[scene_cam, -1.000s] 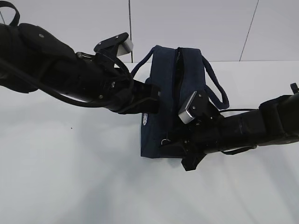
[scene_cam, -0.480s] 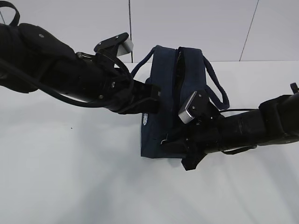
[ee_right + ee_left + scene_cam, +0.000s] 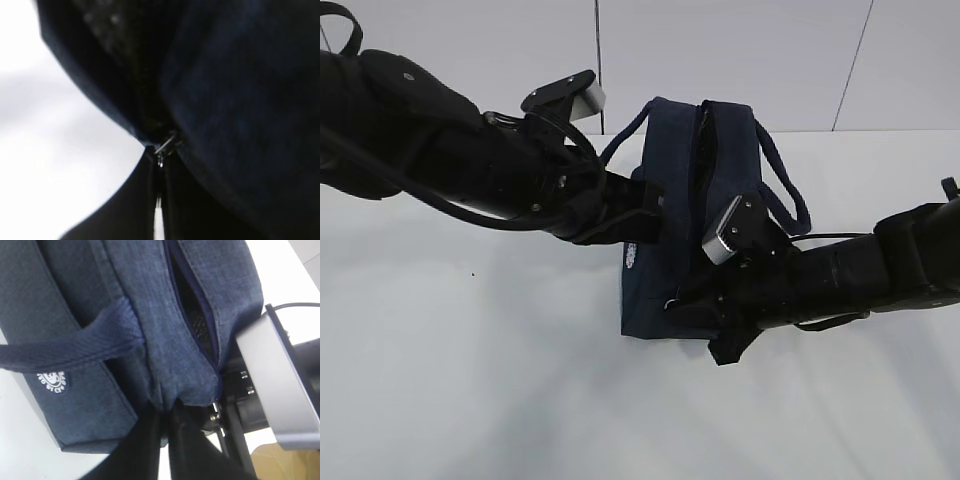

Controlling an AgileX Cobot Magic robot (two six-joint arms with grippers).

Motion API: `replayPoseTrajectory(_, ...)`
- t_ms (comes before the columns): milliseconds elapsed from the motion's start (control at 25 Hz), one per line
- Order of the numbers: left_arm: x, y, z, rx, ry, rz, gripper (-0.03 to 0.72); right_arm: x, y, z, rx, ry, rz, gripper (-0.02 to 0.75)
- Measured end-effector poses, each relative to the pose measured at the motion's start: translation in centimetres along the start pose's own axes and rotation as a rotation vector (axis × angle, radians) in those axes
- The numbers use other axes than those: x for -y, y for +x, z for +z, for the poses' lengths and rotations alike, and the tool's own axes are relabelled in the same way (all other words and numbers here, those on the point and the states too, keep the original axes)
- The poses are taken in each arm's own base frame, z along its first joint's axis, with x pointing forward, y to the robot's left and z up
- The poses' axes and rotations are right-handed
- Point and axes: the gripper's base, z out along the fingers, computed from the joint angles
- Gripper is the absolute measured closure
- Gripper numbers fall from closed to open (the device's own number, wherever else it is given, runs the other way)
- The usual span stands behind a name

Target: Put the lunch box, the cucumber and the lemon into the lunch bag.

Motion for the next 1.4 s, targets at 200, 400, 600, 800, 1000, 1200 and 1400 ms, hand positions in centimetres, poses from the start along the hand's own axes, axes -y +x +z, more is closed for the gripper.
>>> replayPoseTrajectory(200,0.0,0.0,0.0,0.0,0.0,0.0,0.694,-0.1,-0.5,-0.5,-0.014,0.006,0.002,0.731)
replayPoseTrajectory(400,0.0,0.0,0.0,0.0,0.0,0.0,0.694,-0.1,-0.4,-0.9,-0.067,0.02,0.014,0.731)
replayPoseTrajectory(600,0.0,0.0,0.0,0.0,0.0,0.0,0.694,-0.4,-0.2,-1.0,-0.106,-0.011,0.026,0.731)
replayPoseTrajectory(800,0.0,0.0,0.0,0.0,0.0,0.0,0.694,-0.7,-1.3,-1.9,-0.093,-0.005,0.001,0.731)
replayPoseTrajectory(1000,0.0,0.0,0.0,0.0,0.0,0.0,0.694,-1.1,-2.5,-3.0,-0.088,0.002,-0.01,0.731)
replayPoseTrajectory(1200,0.0,0.0,0.0,0.0,0.0,0.0,0.694,-1.4,-2.5,-3.5,-0.14,-0.005,-0.008,0.731)
replayPoseTrajectory(1400,0.0,0.0,0.0,0.0,0.0,0.0,0.694,-1.4,-2.4,-3.6,-0.162,-0.009,0.016,0.731)
